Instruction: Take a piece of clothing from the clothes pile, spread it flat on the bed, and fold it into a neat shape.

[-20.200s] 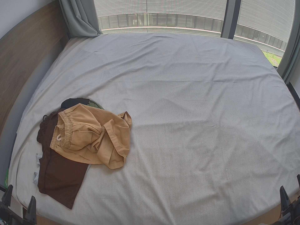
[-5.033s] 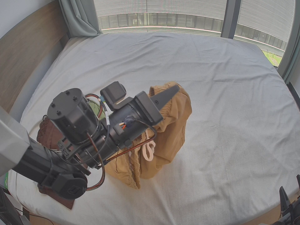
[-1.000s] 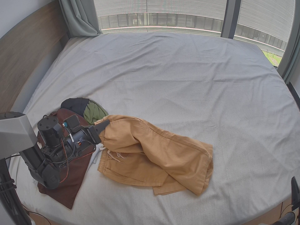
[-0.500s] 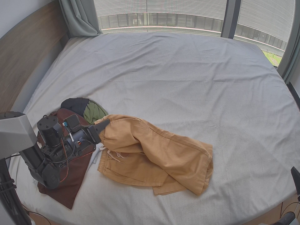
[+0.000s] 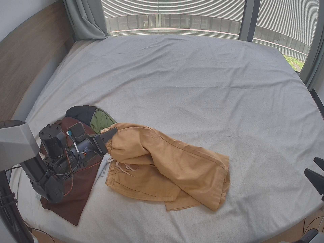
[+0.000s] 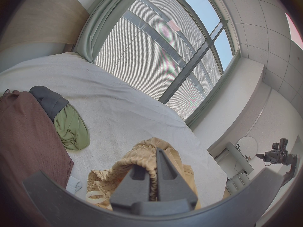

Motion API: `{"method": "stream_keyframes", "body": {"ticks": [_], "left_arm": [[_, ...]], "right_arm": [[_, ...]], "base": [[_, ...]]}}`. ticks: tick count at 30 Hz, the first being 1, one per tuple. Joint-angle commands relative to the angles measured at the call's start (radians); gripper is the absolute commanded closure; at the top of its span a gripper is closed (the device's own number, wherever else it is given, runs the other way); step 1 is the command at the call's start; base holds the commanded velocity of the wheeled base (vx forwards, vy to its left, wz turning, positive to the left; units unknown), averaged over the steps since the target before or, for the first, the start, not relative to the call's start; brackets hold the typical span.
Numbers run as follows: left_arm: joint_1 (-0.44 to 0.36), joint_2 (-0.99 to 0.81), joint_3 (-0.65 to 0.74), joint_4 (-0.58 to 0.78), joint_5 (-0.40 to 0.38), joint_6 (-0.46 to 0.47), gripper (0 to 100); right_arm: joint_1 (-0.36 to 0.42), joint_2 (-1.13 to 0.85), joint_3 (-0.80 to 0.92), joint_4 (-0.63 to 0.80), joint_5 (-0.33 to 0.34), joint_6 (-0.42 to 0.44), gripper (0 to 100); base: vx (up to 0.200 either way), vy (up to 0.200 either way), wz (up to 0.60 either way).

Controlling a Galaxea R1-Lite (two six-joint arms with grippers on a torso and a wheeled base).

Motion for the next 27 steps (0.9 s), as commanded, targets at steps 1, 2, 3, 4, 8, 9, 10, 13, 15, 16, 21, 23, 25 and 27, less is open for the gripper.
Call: {"method": "stream_keyframes", "body": {"ticks": [1, 2, 3, 4, 8, 9, 10, 13, 15, 16, 21, 23, 25, 27], "left_arm": [[0.002, -0.001, 0.0, -0.001, 0.0, 0.002, 100], [0.002, -0.001, 0.0, -0.001, -0.001, 0.002, 100], [0.002, -0.001, 0.0, -0.001, -0.001, 0.002, 100], [0.002, 0.0, -0.002, -0.001, -0.001, 0.004, 100], [0.002, 0.002, -0.003, -0.001, -0.001, 0.004, 100], [0.002, 0.002, -0.005, -0.001, -0.001, 0.004, 100], [0.002, 0.0, -0.008, -0.001, -0.001, 0.004, 100], [0.004, 0.0, -0.014, -0.001, 0.0, 0.008, 100], [0.008, 0.0, -0.014, -0.001, -0.001, 0.016, 100], [0.014, 0.0, -0.015, -0.001, -0.001, 0.019, 100], [0.028, 0.0, -0.023, -0.001, -0.001, 0.022, 100], [0.028, 0.002, -0.022, -0.001, -0.001, 0.022, 100], [0.028, 0.002, -0.023, -0.001, -0.001, 0.02, 100], [0.03, 0.003, -0.023, -0.001, -0.001, 0.02, 100]], "right_arm": [[0.01, 0.152, -0.053, -0.014, 0.042, -0.004, 0], [0.016, 0.174, -0.057, -0.025, 0.048, -0.004, 0], [0.016, 0.174, -0.057, -0.025, 0.048, -0.004, 0], [0.033, 0.211, -0.06, -0.043, 0.058, -0.006, 0], [0.086, 0.281, -0.071, -0.08, 0.064, -0.015, 0], [0.1, 0.3, -0.077, -0.087, 0.064, -0.016, 0], [0.114, 0.32, -0.083, -0.094, 0.064, -0.018, 0], [0.14, 0.372, -0.1, -0.115, 0.067, -0.015, 0], [0.143, 0.39, -0.094, -0.129, 0.068, -0.004, 0], [0.143, 0.402, -0.091, -0.14, 0.072, -0.003, 0], [0.145, 0.476, -0.079, -0.199, 0.104, 0.03, 0], [0.145, 0.501, -0.054, -0.256, 0.141, 0.063, 0], [0.145, 0.527, -0.036, -0.31, 0.154, 0.091, 0], [0.145, 0.56, -0.023, -0.353, 0.156, 0.108, 0]], "base": [[0.0, 0.0, 0.0], [0.0, 0.0, 0.0], [0.0, 0.0, 0.0], [0.0, 0.0, 0.0], [0.0, 0.0, 0.0], [0.0, 0.0, 0.0], [0.0, 0.0, 0.0], [0.0, 0.0, 0.0], [0.0, 0.0, 0.0], [0.0, 0.0, 0.0], [0.0, 0.0, 0.0], [0.0, 0.0, 0.0], [0.0, 0.0, 0.0], [0.0, 0.0, 0.0]]}}
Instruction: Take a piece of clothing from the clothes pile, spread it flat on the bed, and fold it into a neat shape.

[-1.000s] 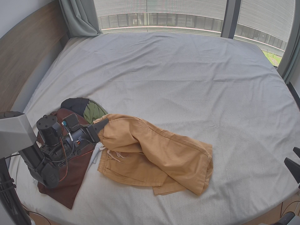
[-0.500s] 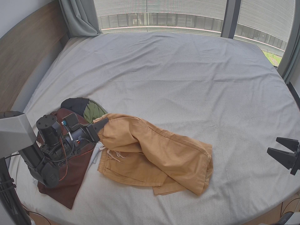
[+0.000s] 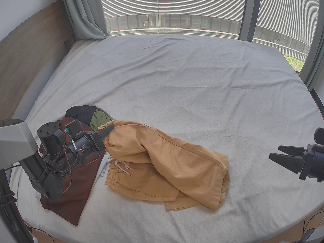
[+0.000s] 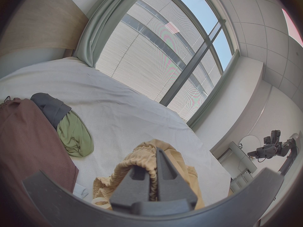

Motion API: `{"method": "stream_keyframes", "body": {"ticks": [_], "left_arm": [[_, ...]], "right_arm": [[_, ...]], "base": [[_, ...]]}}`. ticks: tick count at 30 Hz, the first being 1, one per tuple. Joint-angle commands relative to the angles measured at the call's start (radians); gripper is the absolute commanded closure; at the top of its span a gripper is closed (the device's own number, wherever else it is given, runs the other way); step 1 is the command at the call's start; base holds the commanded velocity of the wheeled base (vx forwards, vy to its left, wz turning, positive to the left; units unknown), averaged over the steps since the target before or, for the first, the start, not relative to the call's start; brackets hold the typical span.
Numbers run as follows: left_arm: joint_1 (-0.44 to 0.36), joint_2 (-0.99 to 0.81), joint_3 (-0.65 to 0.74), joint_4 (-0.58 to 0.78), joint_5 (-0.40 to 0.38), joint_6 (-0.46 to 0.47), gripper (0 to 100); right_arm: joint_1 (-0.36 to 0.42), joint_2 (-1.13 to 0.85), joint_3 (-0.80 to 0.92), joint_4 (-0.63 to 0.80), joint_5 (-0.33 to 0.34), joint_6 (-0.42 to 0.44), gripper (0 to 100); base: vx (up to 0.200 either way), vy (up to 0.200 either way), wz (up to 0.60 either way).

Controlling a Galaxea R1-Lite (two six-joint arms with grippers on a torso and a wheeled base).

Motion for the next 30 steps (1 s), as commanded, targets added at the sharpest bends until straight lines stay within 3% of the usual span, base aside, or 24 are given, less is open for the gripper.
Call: {"method": "stream_keyframes", "body": {"ticks": [1, 16, 30], "left_arm": [[0.004, 0.005, -0.001, -0.001, 0.0, -0.003, 100], [0.012, 0.025, 0.0, -0.001, 0.0, -0.002, 100], [0.039, 0.032, 0.005, 0.001, -0.014, 0.0, 100]], "right_arm": [[0.0, 0.11, 0.043, -0.075, 0.014, 0.035, 0], [-0.005, 0.304, 0.064, -0.128, 0.045, 0.066, 0], [-0.008, 0.508, 0.115, -0.375, 0.045, 0.134, 0]], "base": [[0.0, 0.0, 0.0], [0.0, 0.0, 0.0], [0.0, 0.0, 0.0]]}}
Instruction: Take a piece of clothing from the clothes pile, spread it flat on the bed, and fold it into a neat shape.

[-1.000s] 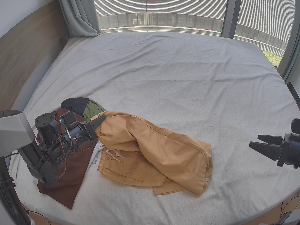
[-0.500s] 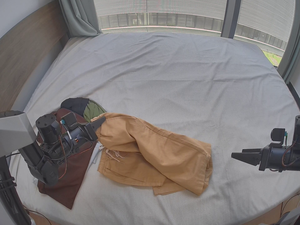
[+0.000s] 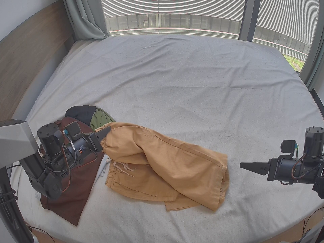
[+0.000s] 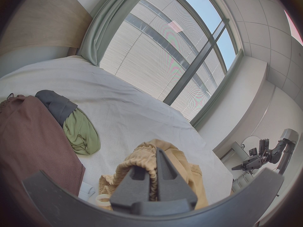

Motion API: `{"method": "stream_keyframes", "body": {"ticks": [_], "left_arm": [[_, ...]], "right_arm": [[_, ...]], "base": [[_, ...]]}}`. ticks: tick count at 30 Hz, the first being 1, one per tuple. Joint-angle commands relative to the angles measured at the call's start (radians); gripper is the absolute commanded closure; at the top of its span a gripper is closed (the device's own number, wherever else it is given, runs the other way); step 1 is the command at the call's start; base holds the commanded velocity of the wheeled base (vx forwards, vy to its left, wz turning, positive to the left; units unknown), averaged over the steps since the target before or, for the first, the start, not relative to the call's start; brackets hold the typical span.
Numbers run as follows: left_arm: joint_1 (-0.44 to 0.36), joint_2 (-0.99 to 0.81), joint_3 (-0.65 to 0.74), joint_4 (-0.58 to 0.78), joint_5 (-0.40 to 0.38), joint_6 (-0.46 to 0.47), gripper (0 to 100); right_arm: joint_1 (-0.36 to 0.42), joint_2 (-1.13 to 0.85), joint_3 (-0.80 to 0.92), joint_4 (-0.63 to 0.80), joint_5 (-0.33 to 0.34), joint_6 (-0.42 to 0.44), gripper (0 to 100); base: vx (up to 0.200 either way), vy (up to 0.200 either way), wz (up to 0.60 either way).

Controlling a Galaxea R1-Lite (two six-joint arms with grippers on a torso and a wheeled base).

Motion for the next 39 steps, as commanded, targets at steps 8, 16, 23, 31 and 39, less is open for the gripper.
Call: {"method": "stream_keyframes", "body": {"ticks": [8, 16, 23, 31, 39], "left_arm": [[0.004, 0.025, 0.003, -0.001, -0.005, 0.018, 100], [0.006, 0.028, 0.003, -0.001, -0.005, 0.018, 100], [0.006, 0.03, 0.0, -0.001, -0.005, 0.018, 100], [0.021, 0.042, -0.001, -0.001, -0.006, 0.02, 100], [0.023, 0.045, -0.003, -0.001, -0.006, 0.02, 100]], "right_arm": [[0.0, 0.235, 0.054, -0.243, -0.002, 0.011, 0], [0.003, 0.347, 0.074, -0.367, -0.002, 0.045, 0], [-0.003, 0.477, 0.083, -0.496, -0.006, 0.06, 0], [-0.003, 0.589, 0.091, -0.64, -0.007, 0.11, 0], [-0.003, 0.753, 0.098, -0.841, -0.01, 0.116, 0]], "base": [[0.0, 0.0, 0.0], [0.0, 0.0, 0.0], [0.0, 0.0, 0.0], [0.0, 0.0, 0.0], [0.0, 0.0, 0.0]]}}
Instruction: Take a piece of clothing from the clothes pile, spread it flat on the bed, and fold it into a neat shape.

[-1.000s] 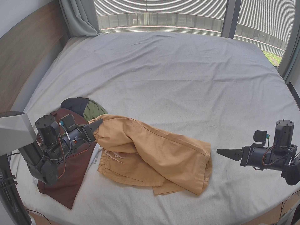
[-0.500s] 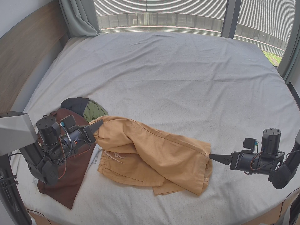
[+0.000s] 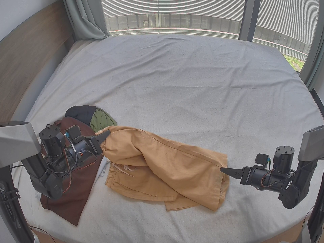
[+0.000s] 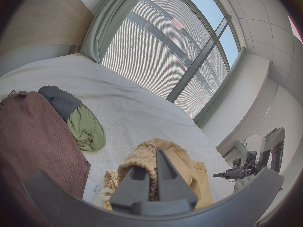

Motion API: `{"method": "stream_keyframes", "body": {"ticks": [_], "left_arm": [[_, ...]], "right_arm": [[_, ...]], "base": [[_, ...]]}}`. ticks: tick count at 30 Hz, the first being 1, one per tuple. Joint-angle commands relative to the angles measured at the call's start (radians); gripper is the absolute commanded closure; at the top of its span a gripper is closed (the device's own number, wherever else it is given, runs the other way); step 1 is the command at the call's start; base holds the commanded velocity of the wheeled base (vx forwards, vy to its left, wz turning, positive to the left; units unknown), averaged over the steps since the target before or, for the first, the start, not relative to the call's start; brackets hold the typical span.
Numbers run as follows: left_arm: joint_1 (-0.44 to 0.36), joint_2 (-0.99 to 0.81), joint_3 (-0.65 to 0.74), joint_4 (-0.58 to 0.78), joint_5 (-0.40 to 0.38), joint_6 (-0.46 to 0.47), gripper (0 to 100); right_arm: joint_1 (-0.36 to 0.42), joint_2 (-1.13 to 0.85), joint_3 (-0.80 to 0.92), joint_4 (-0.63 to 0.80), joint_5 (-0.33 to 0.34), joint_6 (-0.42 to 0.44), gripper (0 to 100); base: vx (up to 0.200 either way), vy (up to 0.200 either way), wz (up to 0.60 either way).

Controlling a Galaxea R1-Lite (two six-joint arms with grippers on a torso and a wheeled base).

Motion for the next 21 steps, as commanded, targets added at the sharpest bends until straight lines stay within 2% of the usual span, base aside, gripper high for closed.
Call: {"method": "stream_keyframes", "body": {"ticks": [1, 21], "left_arm": [[0.002, 0.005, -0.001, -0.001, 0.0, -0.001, 100], [0.0, 0.009, -0.001, -0.001, 0.0, -0.001, 100]], "right_arm": [[0.001, 0.122, 0.0, -0.053, 0.0, 0.012, 0], [0.031, 0.175, -0.099, -0.051, 0.0, 0.056, 0]], "base": [[0.0, 0.0, 0.0], [0.0, 0.0, 0.0]]}}
